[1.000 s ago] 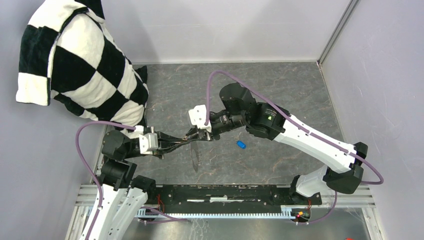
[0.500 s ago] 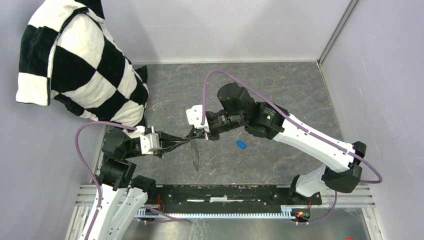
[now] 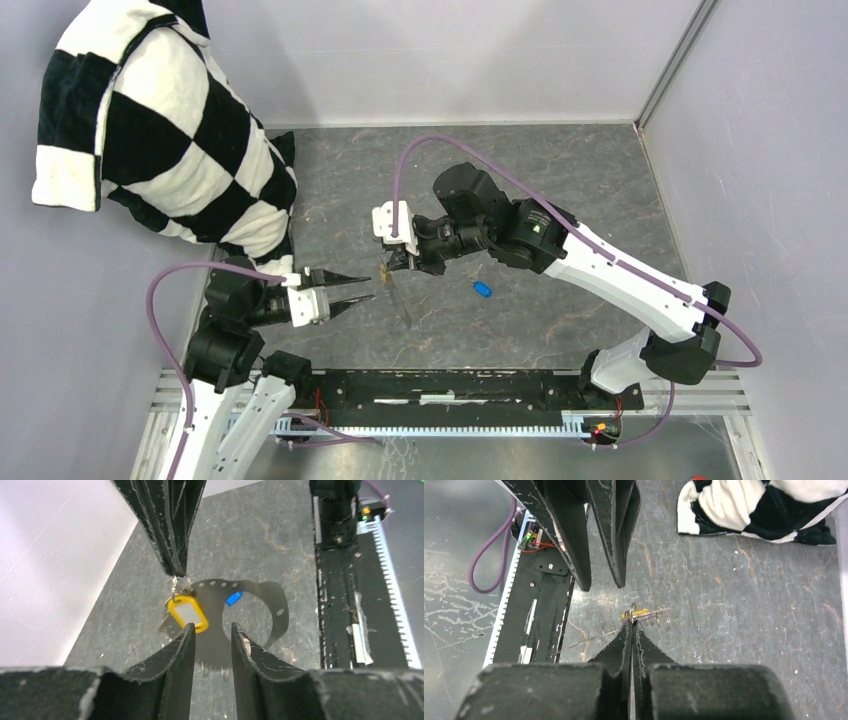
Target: Put the keys on the keyring
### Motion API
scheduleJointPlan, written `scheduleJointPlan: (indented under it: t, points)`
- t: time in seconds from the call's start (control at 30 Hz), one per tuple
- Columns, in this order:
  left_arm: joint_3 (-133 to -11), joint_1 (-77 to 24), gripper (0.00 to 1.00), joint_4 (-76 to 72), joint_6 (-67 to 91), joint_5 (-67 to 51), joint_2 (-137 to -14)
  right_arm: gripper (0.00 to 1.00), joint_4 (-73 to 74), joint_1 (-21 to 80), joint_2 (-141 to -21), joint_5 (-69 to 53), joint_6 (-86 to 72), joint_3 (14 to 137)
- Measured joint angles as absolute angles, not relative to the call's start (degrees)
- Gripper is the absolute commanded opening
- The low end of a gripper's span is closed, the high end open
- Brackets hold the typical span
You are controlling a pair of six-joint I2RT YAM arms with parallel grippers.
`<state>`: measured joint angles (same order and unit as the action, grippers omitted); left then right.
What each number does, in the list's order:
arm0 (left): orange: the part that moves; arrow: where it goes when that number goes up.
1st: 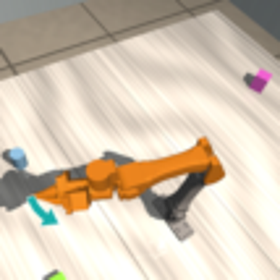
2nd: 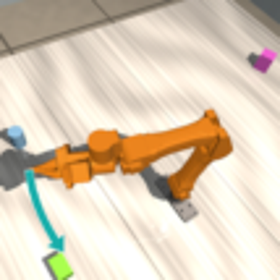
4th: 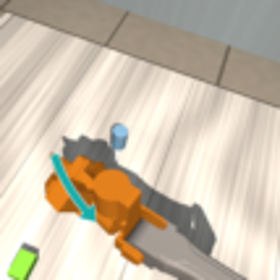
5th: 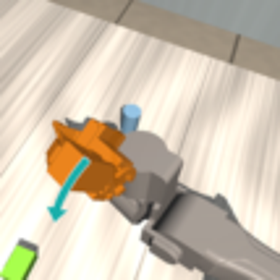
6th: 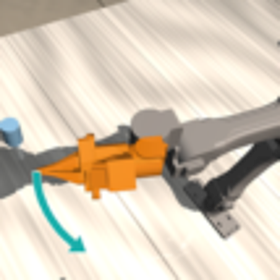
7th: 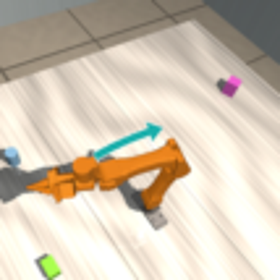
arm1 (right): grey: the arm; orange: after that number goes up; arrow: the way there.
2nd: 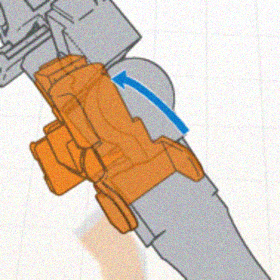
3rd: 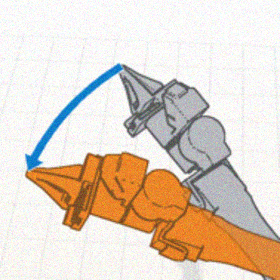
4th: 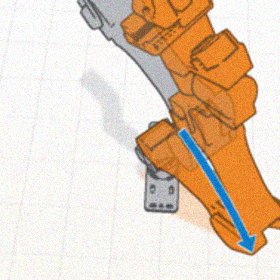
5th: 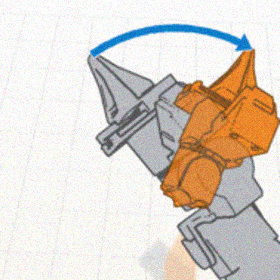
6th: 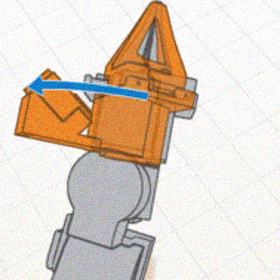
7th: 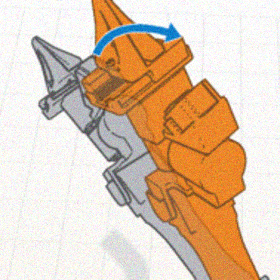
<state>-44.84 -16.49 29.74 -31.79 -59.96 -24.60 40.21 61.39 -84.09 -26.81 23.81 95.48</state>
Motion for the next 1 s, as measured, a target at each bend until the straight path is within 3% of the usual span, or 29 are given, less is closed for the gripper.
scheduleJointPlan:
  t: [0.27,0.4,1.0]
  points:
    - [-44.1,-16.5,0.51,29.3,-34.8,-55.7,-22.1,0.0,44.2,61.4,-85.0,-26.6,23.8,96.3]
    - [-43.4,-16.5,0.51,27.7,-34.9,-56.6,-22.8,0.0,45.0,61.4,-86.2,-27.2,23.8,97.5]
    - [-43.1,-16.5,0.16,27.6,-44.0,-64.6,-27.5,0.0,45.6,61.4,-88.3,-29.0,23.5,98.7]
